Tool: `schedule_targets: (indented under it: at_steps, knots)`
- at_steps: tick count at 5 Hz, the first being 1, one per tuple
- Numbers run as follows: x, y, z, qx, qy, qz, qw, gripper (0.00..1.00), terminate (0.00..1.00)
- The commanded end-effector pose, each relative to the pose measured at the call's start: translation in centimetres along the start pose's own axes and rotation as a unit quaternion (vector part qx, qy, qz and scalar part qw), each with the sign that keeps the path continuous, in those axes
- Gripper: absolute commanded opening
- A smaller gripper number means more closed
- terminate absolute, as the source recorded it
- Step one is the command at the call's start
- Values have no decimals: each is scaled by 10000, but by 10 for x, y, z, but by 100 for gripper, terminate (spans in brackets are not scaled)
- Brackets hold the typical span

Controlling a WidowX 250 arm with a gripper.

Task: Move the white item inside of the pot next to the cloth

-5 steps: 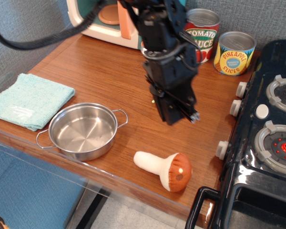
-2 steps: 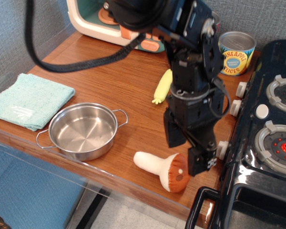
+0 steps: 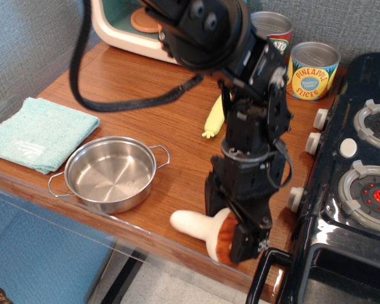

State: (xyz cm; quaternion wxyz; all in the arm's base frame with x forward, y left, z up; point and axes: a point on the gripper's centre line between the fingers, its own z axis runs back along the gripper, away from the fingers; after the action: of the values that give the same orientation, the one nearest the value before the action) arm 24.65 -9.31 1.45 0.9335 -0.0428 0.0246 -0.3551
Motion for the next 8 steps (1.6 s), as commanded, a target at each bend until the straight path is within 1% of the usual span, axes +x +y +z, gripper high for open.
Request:
schedule_targets:
  at_steps: [1, 2, 3, 4, 5, 6, 8]
  knots:
    - [-4, 1, 11, 94, -146, 55, 9998, 0, 0]
    - [-4, 14, 45, 266, -600, 118, 9978, 0, 0]
    - [-24, 46, 99, 756, -1174, 512, 9889, 0, 0]
    - [-58, 82, 118, 976, -1282, 1112, 9806, 0, 0]
    - [-89, 100, 115, 962, -1067, 1484, 9784, 0, 0]
    - [-102, 100, 106, 826, -996, 1637, 9780, 100, 0]
    - [-103, 97, 111, 904, -898, 1627, 9784, 100, 0]
